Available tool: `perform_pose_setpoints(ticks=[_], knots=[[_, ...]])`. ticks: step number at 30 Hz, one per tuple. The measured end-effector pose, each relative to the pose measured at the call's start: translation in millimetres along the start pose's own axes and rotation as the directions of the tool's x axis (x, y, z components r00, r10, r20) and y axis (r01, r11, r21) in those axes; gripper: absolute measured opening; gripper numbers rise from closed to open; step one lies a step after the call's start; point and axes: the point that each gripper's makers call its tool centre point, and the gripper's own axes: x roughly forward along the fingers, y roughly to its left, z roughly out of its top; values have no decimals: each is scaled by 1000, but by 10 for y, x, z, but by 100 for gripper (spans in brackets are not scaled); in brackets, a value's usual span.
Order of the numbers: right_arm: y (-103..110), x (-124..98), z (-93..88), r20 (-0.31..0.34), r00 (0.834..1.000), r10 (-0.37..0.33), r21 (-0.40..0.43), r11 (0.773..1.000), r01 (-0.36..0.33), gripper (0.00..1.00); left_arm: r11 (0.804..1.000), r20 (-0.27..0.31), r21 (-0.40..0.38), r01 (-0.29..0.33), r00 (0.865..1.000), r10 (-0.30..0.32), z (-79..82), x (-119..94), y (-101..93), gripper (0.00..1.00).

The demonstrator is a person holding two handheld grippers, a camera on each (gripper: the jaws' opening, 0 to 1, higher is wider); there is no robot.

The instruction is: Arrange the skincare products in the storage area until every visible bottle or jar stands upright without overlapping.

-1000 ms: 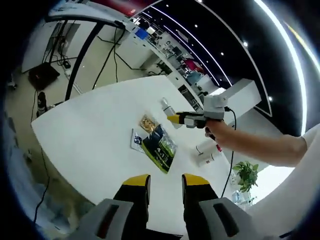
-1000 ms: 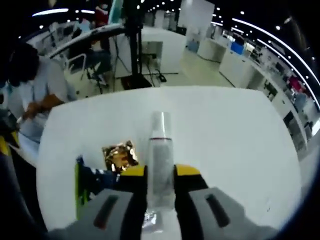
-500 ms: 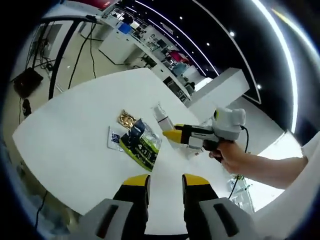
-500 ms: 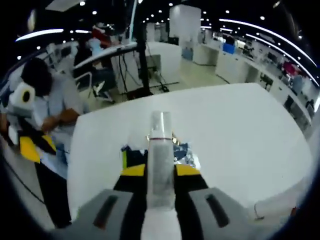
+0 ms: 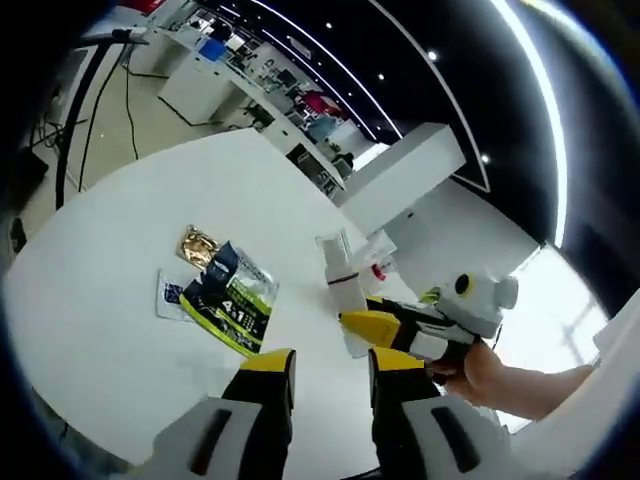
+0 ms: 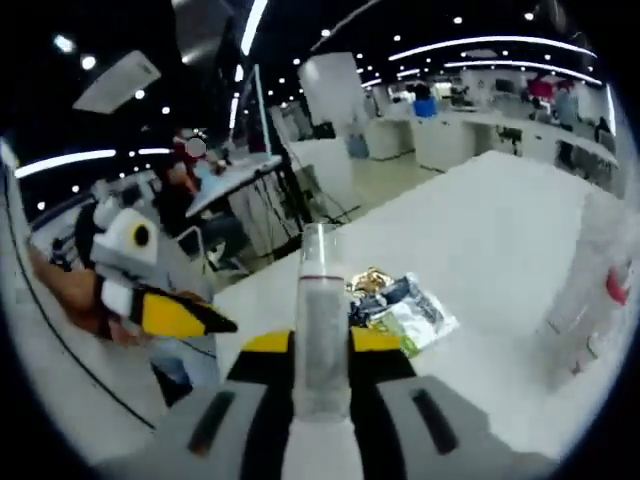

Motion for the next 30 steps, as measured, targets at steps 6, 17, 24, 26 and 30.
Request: perform_pose_setpoints(ticks=[6,17,24,26,30], knots=[[359,-161,-38,97,981,165,135,975,-178,18,997,8,11,77,997,-77,94,71,-161,30],[669,-351,-5,199,914,354,285,871,-400,18,916,9,-91,390,920,-391,149,137,-647,30],[691,-417,-25,264,874,408,387,785,-484,19,896,11,-119,428,903,-430,168,118,-703,22],[696,-414,-36,263,875,407,389,785,-482,19,903,-11,-82,422,906,-424,142,126,-709,21],[623,-361,-76,240,914,328,342,852,-396,20,924,-25,-34,382,923,-383,130,181,-645,20]])
